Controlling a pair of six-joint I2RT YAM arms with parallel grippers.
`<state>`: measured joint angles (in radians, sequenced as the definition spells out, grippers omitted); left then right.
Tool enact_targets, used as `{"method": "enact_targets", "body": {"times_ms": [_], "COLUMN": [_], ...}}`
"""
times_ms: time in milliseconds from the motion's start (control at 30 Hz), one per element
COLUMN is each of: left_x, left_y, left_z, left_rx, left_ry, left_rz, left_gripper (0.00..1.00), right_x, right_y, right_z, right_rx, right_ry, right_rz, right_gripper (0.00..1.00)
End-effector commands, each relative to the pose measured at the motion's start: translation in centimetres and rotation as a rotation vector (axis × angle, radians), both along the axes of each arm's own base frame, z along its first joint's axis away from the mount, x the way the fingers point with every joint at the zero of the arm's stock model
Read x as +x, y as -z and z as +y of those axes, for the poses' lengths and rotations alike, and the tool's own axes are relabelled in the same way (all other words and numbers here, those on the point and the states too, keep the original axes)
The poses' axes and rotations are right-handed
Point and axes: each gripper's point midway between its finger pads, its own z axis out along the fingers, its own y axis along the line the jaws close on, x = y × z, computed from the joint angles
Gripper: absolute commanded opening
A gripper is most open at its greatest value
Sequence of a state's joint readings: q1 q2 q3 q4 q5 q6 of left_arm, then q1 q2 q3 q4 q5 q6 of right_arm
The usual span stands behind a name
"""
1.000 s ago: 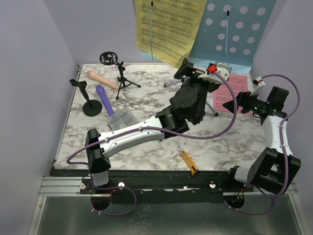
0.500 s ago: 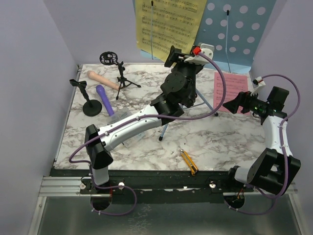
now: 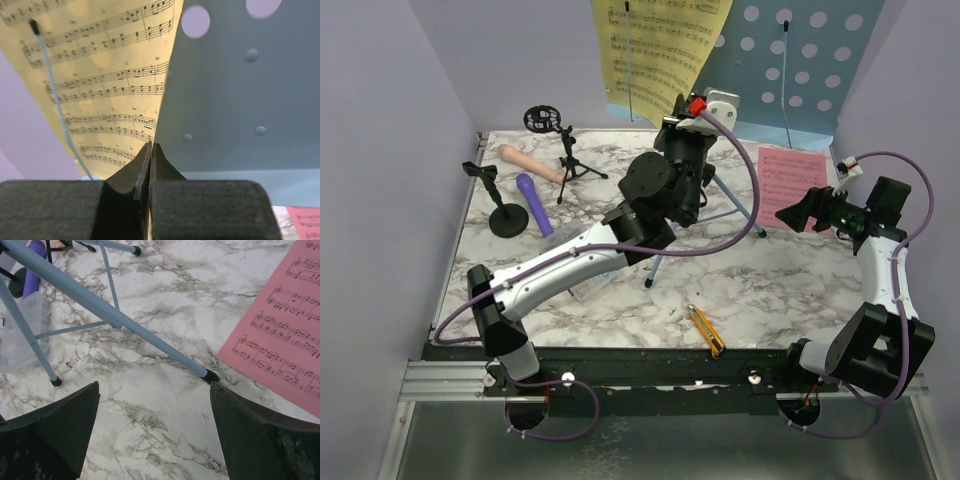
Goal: Pack up the instrument practice props
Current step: Pick up the sheet music from the music stand, then place the sheet music at the center of the board.
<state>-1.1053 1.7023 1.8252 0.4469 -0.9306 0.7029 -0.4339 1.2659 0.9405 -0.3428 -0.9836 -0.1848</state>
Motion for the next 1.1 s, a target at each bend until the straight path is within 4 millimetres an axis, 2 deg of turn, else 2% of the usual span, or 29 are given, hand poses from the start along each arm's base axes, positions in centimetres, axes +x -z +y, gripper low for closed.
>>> {"method": "enact_targets", "body": {"times_ms": [0, 133, 333, 500, 667, 800, 1067], "left_x": [-3.6, -6.1, -10.1, -13.3, -15.8, -18.7, -22.6], "left_y": [-4.3, -5.3, -5.5, -6.4, -7.0, -7.2, -5.6], "left_z": [1.5, 0.2, -3.8, -5.4, -5.9, -6.2, -6.0], "left_rx": [-0.099, -0.137, -0.149, -0.163, -0.172, -0.172, -0.152], "left_ry": [0.131, 0.288, 0.656, 0.872, 1.018, 1.175, 1.383], "left_rz": [-0.085, -0.111, -0.116, -0.130, -0.143, -0.143, -0.077], "left_gripper": [0.00, 0.00, 0.00, 0.00, 0.00, 0.00, 0.00], "right_x": [-0.5, -0.5, -0.4, -0.4, -0.4, -0.5, -0.5], "right_y": [-0.1, 0.1, 0.2, 0.1, 0.1, 0.1, 0.3], "right_z": [0.3, 0.2, 0.1, 0.1, 0.1, 0.1, 0.2], "right_rx": [0.011, 0.013, 0.008, 0.007, 0.005, 0.007, 0.010], "right_ry": [-0.016, -0.015, -0.010, -0.010, -0.010, -0.011, -0.012], "right_rz": [-0.003, 0.001, 0.003, 0.001, 0.000, 0.001, 0.007], "right_gripper": [0.95, 0.95, 0.95, 0.95, 0.95, 0.95, 0.95]}}
